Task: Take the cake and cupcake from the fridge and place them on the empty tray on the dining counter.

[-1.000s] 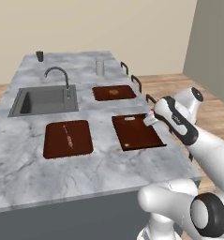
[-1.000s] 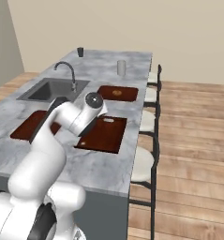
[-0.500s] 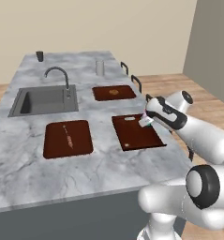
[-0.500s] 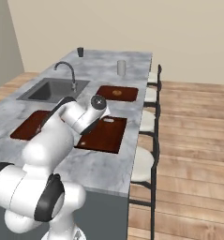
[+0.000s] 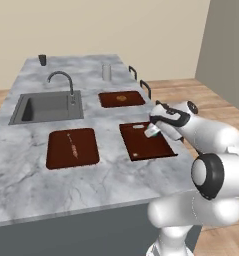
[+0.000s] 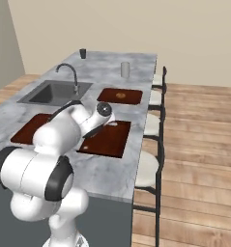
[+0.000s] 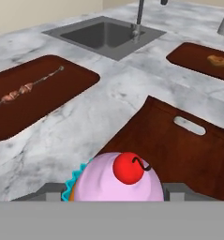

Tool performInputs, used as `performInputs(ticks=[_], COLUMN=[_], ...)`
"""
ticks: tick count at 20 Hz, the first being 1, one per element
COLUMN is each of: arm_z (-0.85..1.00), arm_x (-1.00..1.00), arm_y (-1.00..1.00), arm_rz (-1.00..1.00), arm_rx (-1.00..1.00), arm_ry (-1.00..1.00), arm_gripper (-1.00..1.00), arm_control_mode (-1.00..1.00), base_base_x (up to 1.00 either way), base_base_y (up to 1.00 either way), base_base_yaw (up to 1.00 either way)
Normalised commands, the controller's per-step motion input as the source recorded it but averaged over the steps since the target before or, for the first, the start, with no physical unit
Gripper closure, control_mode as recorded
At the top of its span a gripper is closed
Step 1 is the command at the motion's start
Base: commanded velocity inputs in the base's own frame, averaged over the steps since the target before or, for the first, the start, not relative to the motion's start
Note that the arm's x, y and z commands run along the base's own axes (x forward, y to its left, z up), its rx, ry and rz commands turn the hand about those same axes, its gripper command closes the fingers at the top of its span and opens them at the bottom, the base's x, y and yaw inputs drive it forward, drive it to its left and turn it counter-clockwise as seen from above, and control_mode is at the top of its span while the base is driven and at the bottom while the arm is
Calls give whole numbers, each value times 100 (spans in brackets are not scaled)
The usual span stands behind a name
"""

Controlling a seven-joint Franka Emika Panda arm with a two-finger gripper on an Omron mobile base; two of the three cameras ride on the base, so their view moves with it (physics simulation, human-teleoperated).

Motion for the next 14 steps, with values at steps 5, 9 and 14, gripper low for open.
performInputs(ticks=[5, 9, 14], arm_z=[-30, -23, -21], arm_x=[24, 28, 32], arm_y=[0, 0, 0], arm_rz=[0, 0, 0], arm_rx=[0, 0, 0], arm_ry=[0, 0, 0], arm_gripper=[100, 100, 100], arm_control_mode=[-100, -100, -100], base_base_x=[0, 0, 0], base_base_y=[0, 0, 0], base_base_yaw=[0, 0, 0])
